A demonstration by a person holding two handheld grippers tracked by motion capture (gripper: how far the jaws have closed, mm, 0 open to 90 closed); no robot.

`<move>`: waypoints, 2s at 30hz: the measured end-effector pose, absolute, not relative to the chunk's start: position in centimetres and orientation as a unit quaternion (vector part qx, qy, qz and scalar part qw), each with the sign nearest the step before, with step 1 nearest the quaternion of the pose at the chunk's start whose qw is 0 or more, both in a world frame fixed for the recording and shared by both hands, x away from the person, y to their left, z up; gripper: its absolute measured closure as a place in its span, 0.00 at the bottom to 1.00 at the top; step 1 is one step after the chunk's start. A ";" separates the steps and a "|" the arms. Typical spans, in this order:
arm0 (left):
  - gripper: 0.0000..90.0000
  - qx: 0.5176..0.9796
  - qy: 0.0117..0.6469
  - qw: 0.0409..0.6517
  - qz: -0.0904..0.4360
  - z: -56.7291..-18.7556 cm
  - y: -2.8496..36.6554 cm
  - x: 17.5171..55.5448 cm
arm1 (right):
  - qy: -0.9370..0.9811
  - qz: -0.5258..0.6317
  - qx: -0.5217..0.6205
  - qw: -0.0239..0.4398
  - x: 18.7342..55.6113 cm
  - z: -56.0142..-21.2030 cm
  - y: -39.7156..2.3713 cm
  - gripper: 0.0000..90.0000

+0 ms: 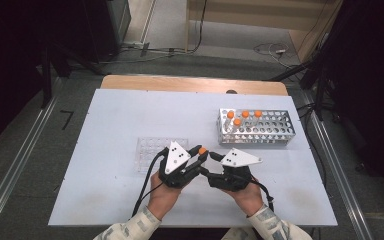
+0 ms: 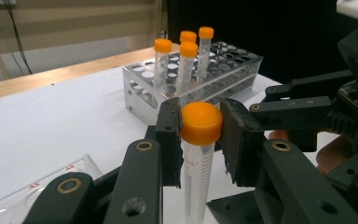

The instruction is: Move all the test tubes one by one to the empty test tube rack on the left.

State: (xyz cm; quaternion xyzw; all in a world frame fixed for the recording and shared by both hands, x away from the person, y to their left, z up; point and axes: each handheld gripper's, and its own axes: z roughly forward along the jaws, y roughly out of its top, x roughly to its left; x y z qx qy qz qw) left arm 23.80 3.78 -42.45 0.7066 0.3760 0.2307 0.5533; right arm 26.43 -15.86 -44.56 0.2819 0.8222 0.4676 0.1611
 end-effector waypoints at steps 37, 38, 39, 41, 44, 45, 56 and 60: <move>0.78 0.641 0.475 0.514 0.315 -39.3 16.6 21.9 | 0.798 0.467 0.336 0.179 28.0 -44.3 -19.5 0.28; 0.78 0.641 0.476 0.513 0.315 -39.4 16.7 21.9 | 0.798 0.466 0.337 0.179 28.0 -44.3 -19.5 0.28; 0.78 0.643 0.477 0.509 0.315 -39.5 16.8 21.8 | 0.798 0.466 0.337 0.179 28.0 -44.3 -19.5 0.28; 0.78 0.644 0.477 0.505 0.321 -39.6 16.8 21.8 | 0.797 0.467 0.338 0.179 28.0 -44.3 -19.6 0.28; 0.78 0.644 0.476 0.501 0.328 -39.5 17.0 21.6 | 0.798 0.465 0.338 0.180 28.0 -44.3 -19.6 0.28; 0.78 0.643 0.476 0.501 0.330 -39.5 17.0 21.6 | 0.798 0.465 0.338 0.180 28.0 -44.3 -19.5 0.28; 0.78 0.647 0.485 0.489 0.329 -40.3 17.1 21.9 | 0.800 0.463 0.338 0.179 28.0 -44.4 -19.5 0.29; 0.78 0.653 0.485 0.482 0.327 -40.9 16.9 21.9 | 0.800 0.463 0.338 0.178 28.0 -44.4 -19.5 0.29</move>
